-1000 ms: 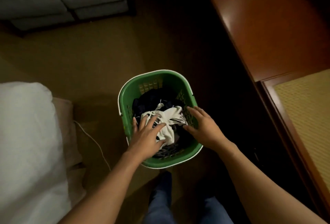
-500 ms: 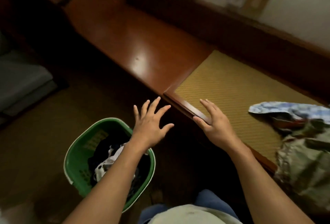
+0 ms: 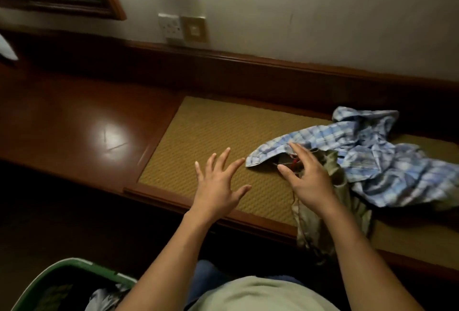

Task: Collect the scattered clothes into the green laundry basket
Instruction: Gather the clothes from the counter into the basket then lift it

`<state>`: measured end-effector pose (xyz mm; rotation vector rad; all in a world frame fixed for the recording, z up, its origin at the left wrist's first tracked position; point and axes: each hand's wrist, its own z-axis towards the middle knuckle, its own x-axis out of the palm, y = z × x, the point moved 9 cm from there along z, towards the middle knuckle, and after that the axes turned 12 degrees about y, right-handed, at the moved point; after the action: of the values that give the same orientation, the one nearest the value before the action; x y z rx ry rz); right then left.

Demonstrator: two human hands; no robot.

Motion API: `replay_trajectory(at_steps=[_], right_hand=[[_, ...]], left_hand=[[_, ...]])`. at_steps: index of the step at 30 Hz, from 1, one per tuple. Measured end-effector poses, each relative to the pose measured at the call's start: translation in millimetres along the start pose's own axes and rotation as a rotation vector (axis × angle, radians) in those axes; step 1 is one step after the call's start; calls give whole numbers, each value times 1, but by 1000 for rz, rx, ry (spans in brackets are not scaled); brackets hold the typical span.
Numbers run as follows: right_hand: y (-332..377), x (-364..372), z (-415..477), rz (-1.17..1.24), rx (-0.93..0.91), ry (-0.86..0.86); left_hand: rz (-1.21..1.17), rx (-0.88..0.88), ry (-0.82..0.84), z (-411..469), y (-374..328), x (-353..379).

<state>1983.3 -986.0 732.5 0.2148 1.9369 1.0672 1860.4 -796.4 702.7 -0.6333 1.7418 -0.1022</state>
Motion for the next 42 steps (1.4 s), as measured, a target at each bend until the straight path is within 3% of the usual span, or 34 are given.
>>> replay_trajectory(at_steps=[12,18,22,24,26,30,36,42], right_hand=[[-87,-54,0,112,198,-175],[-131,-38,19,30,387,-91],[-187,20,15,-6,614,95],[-200,38,10,-128,676,99],[-197,41,12,-176,651,42],[-195,42,20,8,514,-61],[-139,79,39,110,205,148],[-138,86,34,106,229,172]], left_hand=[[61,153,166,79,-52,13],[74,209,195,99,-57,16],[100,239,259,99,-58,33],[119,254,299,97,-58,43],[125,265,330,96,-59,50],[137,287,385,102,-61,60],[218,413,439,121,-72,77],[364,363,630,137,-43,119]])
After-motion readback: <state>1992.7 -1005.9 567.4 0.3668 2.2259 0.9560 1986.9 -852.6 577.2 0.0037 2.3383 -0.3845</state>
